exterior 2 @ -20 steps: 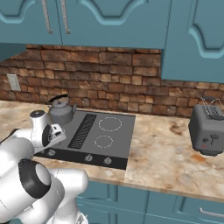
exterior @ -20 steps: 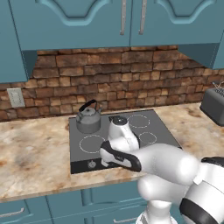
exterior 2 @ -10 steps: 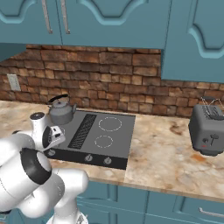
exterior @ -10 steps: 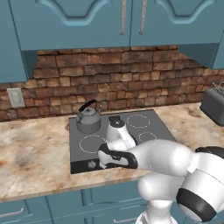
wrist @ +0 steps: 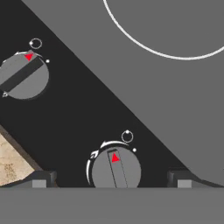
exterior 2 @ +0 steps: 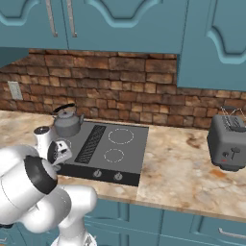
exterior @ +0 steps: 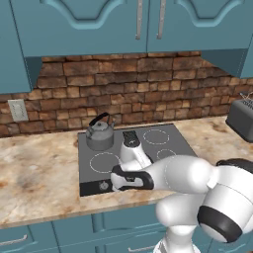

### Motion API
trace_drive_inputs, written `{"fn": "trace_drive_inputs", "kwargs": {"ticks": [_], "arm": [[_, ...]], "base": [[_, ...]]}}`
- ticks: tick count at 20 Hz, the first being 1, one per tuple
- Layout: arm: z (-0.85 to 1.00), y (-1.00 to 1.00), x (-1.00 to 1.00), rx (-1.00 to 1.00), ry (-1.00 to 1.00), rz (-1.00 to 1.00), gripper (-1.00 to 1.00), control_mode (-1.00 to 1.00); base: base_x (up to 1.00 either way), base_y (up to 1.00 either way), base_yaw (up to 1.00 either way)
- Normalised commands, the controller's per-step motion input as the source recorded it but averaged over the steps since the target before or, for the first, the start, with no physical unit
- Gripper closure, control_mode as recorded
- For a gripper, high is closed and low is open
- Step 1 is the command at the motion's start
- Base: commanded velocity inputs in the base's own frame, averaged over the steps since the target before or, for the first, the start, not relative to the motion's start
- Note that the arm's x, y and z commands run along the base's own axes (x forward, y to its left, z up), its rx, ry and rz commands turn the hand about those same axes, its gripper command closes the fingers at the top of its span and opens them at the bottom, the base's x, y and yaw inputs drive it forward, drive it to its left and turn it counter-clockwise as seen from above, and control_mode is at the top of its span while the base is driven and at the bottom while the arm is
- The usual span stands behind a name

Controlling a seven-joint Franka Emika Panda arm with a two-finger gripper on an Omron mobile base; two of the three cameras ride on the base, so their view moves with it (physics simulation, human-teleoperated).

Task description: The kettle is done boiling. Turn off the stove, then wait for 300 timesteps before moving the kettle to the dining table.

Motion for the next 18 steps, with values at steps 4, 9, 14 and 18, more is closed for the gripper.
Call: {"fn": "trace_drive_inputs", "kwargs": {"ticks": [4, 9, 14, 18], "arm": [[-0.10, 0.00, 0.00, 0.00, 0.00, 0.01, -1.00, -1.00], [-0.13, 0.00, 0.06, 0.00, 0.00, 0.00, -1.00, -1.00], [-0.13, 0.00, 0.04, 0.00, 0.00, 0.00, -1.00, -1.00], [-0.22, 0.00, 0.00, 0.00, 0.00, 0.01, -1.00, -1.00]], "base": [[0.00, 0.00, 0.00], [0.00, 0.00, 0.00], [0.00, 0.00, 0.00], [0.00, 0.00, 0.00]]}}
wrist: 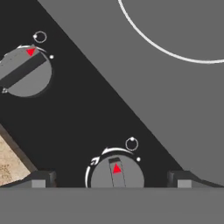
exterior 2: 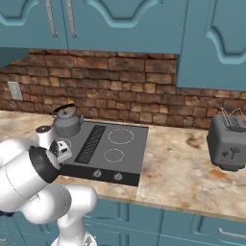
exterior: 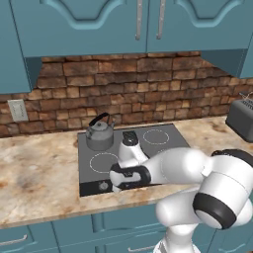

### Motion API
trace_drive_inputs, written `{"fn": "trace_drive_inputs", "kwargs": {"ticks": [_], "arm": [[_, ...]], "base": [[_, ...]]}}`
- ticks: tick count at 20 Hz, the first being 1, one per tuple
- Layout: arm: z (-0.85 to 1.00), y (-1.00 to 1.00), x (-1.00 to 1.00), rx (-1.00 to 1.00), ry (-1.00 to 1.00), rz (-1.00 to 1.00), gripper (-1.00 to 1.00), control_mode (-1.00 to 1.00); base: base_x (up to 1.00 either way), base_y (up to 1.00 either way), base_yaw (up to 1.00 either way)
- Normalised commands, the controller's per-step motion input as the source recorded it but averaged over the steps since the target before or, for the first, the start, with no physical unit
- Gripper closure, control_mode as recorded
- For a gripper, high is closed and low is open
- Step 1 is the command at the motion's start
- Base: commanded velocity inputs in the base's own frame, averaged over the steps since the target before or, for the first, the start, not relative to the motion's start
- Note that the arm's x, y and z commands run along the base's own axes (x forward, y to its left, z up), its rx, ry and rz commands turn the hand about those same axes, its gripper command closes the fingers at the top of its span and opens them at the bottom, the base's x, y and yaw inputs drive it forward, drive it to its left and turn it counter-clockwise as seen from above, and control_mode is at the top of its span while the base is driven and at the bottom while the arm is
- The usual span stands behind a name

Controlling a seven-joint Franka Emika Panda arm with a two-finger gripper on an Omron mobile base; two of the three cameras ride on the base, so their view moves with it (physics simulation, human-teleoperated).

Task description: The kettle is done boiling. Turn off the stove, then wait for 300 timesteps before moving the kettle to the dining table.

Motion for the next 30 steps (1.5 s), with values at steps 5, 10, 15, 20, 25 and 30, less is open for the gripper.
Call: {"fn": "trace_drive_inputs", "kwargs": {"ticks": [5, 10, 15, 20, 25, 30], "arm": [[-0.25, 0.00, 0.00, 0.00, 0.00, 0.01, -1.00, -1.00], [-0.26, 0.00, 0.00, 0.00, 0.00, 0.00, 1.00, -1.00], [-0.28, -0.03, -0.10, 0.00, -0.01, 0.00, 1.00, -1.00], [-0.19, -0.16, -0.03, 0.00, -0.04, 0.03, 1.00, -1.00], [-0.13, -0.50, -0.01, 0.01, -0.09, 0.17, 1.00, -1.00], [-0.13, -0.78, -0.13, 0.00, -0.07, 0.22, 1.00, -1.00]], "base": [[0.00, 0.00, 0.00], [0.00, 0.00, 0.00], [0.00, 0.00, 0.00], [0.00, 0.00, 0.00], [0.00, 0.00, 0.00], [0.00, 0.00, 0.00]]}}
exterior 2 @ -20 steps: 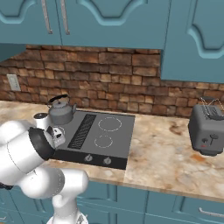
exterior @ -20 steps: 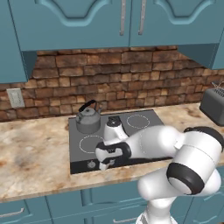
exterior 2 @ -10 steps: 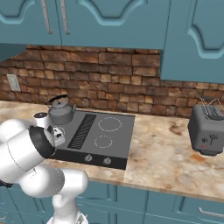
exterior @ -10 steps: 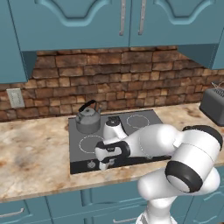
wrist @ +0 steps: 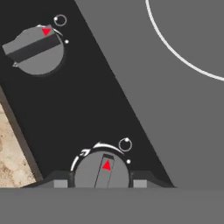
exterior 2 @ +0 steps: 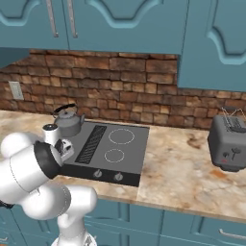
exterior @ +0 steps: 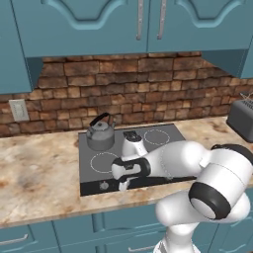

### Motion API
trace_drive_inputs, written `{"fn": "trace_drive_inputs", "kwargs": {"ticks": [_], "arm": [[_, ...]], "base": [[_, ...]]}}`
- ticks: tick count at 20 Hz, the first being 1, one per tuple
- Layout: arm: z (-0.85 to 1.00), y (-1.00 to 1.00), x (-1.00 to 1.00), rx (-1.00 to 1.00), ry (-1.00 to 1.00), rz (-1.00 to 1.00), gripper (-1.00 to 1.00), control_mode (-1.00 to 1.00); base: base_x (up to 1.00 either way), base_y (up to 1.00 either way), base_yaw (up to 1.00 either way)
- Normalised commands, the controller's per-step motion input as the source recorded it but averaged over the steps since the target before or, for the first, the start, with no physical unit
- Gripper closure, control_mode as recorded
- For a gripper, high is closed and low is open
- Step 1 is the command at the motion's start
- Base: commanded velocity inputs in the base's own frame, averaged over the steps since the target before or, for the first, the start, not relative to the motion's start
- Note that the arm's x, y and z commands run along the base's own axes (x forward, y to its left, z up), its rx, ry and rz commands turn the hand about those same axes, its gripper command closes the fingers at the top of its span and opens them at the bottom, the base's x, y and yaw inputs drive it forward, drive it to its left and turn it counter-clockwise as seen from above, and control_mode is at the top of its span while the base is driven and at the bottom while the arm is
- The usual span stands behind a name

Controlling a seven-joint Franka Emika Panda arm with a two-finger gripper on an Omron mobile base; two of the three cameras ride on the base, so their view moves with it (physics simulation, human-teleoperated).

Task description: The kettle is done boiling. Turn off the stove, then wait for 300 timesteps before moving the kettle to the dining table.

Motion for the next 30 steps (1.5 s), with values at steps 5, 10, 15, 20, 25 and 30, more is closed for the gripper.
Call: {"fn": "trace_drive_inputs", "kwargs": {"ticks": [5, 10, 15, 20, 25, 30], "arm": [[-0.11, -0.17, -0.02, -0.02, 0.00, 0.08, 1.00, -1.00], [-0.06, 0.00, 0.00, 0.00, 0.00, -0.09, 1.00, -1.00], [-0.17, 0.00, 0.00, 0.00, 0.00, -0.22, 1.00, -1.00], [-0.18, 0.00, 0.00, 0.00, 0.00, -0.25, 1.00, -1.00], [-0.21, 0.00, 0.00, 0.00, 0.00, -0.31, 1.00, -1.00], [-0.21, 0.00, 0.00, 0.00, -0.01, -0.34, 1.00, -1.00]], "base": [[0.00, 0.00, 0.00], [0.00, 0.00, 0.00], [0.00, 0.00, 0.00], [0.00, 0.00, 0.00], [0.00, 0.00, 0.00], [0.00, 0.00, 0.00]]}}
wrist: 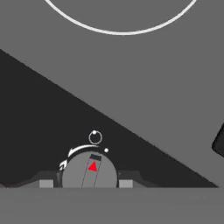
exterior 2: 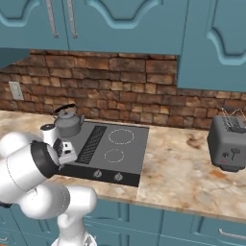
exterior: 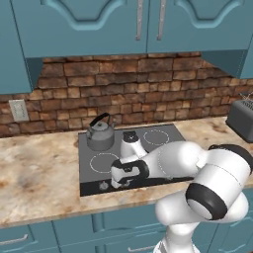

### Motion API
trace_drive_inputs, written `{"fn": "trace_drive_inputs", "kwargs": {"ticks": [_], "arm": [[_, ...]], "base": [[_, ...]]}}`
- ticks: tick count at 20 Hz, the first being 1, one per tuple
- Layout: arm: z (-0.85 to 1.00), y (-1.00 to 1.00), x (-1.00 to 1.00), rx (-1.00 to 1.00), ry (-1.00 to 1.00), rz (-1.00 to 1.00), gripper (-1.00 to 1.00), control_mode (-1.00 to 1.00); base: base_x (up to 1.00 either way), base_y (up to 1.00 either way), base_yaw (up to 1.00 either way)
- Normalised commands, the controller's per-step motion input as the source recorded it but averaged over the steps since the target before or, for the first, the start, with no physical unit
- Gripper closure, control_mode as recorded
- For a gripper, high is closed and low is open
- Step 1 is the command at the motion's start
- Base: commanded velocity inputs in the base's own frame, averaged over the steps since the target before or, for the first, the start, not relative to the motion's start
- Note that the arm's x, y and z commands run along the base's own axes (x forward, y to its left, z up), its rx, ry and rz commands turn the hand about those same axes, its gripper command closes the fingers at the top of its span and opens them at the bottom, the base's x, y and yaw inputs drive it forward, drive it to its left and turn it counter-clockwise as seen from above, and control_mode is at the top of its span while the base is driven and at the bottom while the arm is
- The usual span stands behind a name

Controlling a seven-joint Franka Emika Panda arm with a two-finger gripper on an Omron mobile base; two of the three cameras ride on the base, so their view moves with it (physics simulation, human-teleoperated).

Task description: The kettle is done boiling. Turn off the stove, then wait for 300 timesteps before moving the kettle to the dining table.

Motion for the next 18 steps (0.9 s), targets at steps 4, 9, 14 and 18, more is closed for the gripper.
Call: {"fn": "trace_drive_inputs", "kwargs": {"ticks": [4, 9, 14, 18], "arm": [[-0.20, 0.00, -0.01, 0.00, -0.04, -0.37, 1.00, -1.00], [-0.22, -0.01, -0.02, 0.00, -0.03, -0.36, 1.00, -1.00], [-0.15, -0.04, -0.11, 0.03, -0.01, -0.31, 1.00, -1.00], [-0.08, -0.09, -0.14, 0.07, 0.00, -0.25, -1.00, -1.00]], "base": [[0.00, 0.00, 0.00], [0.00, 0.00, 0.00], [0.00, 0.00, 0.00], [0.00, 0.00, 0.00]]}}
